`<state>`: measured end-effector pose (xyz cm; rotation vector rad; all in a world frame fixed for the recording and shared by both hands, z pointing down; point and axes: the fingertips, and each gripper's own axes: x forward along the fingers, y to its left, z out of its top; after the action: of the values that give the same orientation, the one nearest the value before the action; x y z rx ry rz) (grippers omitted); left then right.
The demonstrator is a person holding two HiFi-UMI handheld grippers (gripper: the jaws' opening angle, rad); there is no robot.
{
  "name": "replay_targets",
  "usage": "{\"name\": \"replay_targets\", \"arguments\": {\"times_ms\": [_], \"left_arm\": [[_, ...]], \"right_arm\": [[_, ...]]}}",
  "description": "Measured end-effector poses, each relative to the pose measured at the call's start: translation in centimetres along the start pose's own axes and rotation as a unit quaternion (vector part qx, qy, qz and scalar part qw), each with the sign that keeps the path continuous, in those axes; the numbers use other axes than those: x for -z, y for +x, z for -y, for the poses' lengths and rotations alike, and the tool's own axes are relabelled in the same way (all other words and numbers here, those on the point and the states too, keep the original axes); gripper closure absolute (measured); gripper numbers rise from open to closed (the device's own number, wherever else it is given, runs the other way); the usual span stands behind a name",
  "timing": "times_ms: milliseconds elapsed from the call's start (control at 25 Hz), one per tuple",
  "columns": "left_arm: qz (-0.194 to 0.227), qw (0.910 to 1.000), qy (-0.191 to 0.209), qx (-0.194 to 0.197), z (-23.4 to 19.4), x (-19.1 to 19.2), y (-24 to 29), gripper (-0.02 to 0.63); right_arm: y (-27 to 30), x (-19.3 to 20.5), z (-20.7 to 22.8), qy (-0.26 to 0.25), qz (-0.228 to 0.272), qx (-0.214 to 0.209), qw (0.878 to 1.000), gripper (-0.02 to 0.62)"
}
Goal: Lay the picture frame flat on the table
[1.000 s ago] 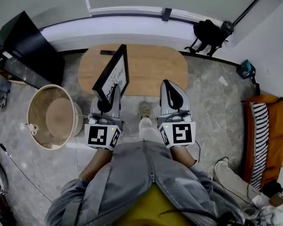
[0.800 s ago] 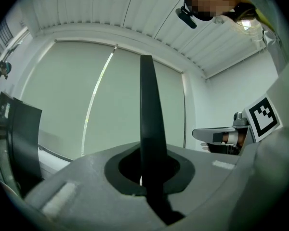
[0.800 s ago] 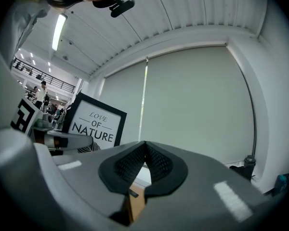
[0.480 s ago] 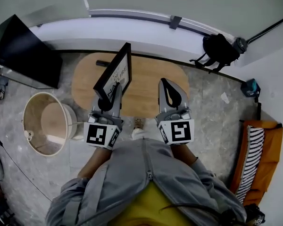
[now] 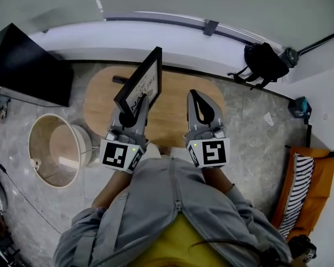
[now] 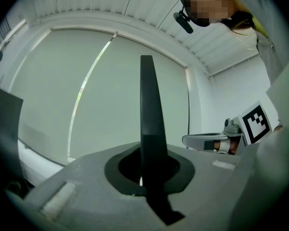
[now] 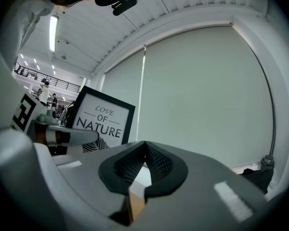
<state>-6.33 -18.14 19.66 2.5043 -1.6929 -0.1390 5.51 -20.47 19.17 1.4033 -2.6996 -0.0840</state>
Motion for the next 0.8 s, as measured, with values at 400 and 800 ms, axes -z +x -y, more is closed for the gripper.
{"name": "replay_targets", "arguments": {"times_ms": [400,800], "left_arm": [[-0.019,0.9951,-0.02,0.095,-0.7,-0.5,4.6,0.594],[-0.038,0.9806,-0.03,0.19,-1.3,3.8,7.0,0.594]], "right_arm": [[4.1,-0.1,1.1,0.008,-0.015,0.011,1.0,0.597],[6.7,4.7,0.4,0.04,-0.038,0.005,0.998,0.557]]}}
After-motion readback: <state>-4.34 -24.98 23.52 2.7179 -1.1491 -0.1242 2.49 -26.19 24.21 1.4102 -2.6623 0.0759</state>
